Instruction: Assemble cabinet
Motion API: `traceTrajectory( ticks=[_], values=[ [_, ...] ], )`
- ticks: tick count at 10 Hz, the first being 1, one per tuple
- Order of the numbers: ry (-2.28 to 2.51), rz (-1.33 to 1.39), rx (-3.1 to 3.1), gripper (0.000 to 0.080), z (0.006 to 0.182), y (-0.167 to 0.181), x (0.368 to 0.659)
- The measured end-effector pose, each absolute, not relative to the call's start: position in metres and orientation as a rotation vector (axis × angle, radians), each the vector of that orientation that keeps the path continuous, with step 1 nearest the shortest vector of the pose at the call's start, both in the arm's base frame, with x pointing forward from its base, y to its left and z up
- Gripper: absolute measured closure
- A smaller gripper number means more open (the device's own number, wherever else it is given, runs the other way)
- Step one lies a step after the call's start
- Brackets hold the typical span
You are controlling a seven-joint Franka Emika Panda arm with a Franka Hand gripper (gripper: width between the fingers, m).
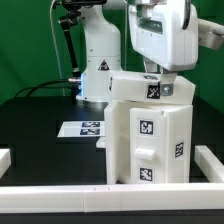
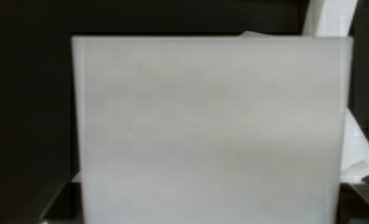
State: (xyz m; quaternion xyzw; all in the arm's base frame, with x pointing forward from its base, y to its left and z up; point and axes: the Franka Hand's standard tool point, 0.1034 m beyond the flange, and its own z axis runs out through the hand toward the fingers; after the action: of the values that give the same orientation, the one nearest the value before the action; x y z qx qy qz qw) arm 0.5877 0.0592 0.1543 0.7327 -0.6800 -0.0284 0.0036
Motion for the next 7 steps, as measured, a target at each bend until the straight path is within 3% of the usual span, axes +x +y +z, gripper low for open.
traceTrajectory(
  ticks=[2,4,7],
  values=[
    [-2.150,-0.091,2.281,0.0236,0.154,0.061,0.587],
    [-2.139,-0.120,2.323,0.0032,0.159,0.063,0.582],
    [-2.130,-0.126,2.363,0.0003,0.171,0.064,0.579]
  ],
)
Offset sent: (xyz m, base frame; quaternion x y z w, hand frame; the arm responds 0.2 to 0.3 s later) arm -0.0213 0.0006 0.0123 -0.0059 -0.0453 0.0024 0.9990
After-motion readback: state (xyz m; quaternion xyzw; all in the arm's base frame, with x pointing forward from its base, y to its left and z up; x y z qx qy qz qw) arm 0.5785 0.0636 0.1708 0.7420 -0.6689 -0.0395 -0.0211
